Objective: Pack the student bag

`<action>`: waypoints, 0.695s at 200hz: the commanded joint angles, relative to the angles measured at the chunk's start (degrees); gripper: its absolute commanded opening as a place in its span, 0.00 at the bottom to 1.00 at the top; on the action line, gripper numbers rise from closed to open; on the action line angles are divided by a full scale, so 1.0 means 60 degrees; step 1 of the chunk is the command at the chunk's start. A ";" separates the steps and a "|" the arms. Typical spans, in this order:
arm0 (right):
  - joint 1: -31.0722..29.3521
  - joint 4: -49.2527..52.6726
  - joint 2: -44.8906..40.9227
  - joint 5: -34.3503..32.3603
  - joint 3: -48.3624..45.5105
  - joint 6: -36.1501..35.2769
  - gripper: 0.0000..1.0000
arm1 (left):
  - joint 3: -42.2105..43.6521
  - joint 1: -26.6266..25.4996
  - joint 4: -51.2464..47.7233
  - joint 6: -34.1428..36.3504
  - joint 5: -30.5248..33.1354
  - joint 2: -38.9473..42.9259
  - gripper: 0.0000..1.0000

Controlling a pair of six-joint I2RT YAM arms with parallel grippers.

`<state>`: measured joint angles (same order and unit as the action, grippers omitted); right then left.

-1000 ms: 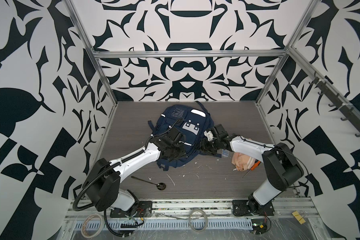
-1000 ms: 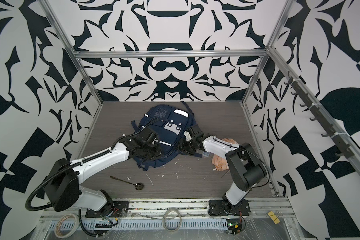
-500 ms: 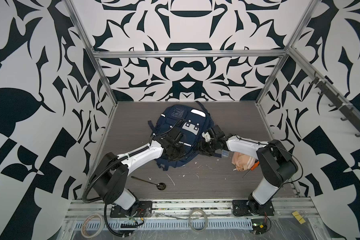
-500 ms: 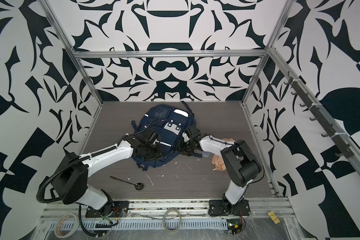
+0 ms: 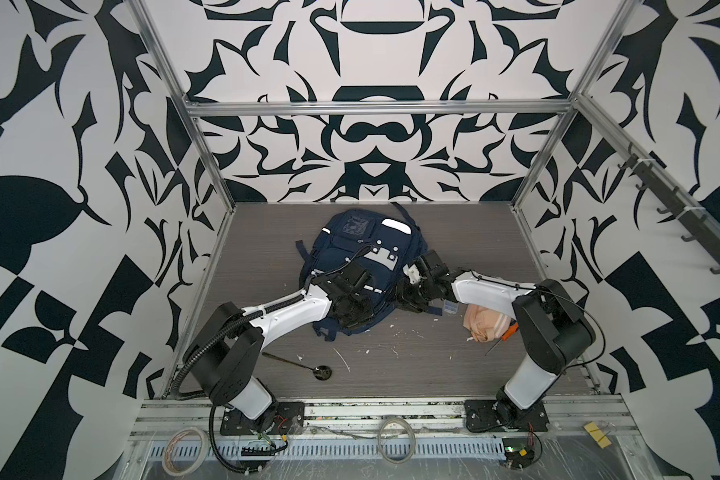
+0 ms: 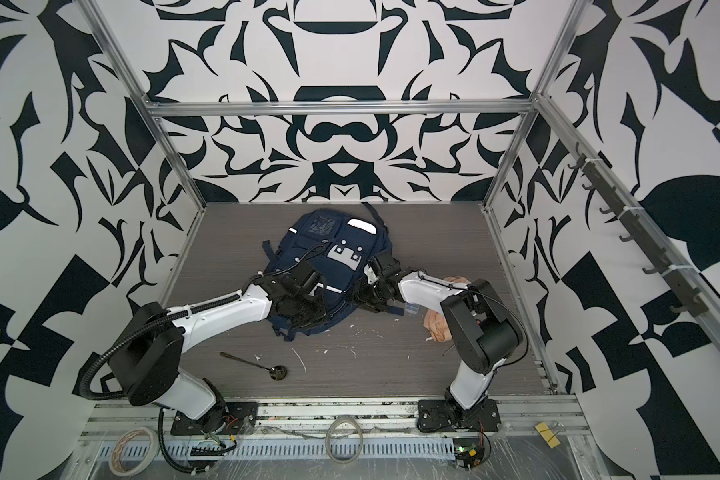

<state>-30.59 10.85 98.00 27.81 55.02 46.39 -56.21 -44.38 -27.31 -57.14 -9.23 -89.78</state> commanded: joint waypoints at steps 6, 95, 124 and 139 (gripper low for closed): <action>-0.0087 -0.0250 -0.0219 0.0012 0.0007 -0.0100 0.52 | 0.0261 0.0041 0.0692 -0.0355 0.0173 0.0056 0.35; -0.0089 -0.0314 -0.0016 -0.0031 -0.0166 -0.0184 0.47 | 0.1438 0.0794 0.2398 -0.1650 -0.0282 0.0592 0.22; -0.0096 -0.0369 0.0117 -0.0046 -0.0241 -0.0195 0.45 | 0.1384 0.0902 0.2369 -0.1620 -0.0494 0.0463 0.06; -0.0088 -0.0373 0.0187 -0.0084 -0.0263 -0.0203 0.43 | 0.1393 0.0920 0.2416 -0.1628 -0.0582 0.0459 0.00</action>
<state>-30.83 9.28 98.24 27.70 54.35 46.15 -48.31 -39.46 -15.14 -66.24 -13.08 -87.39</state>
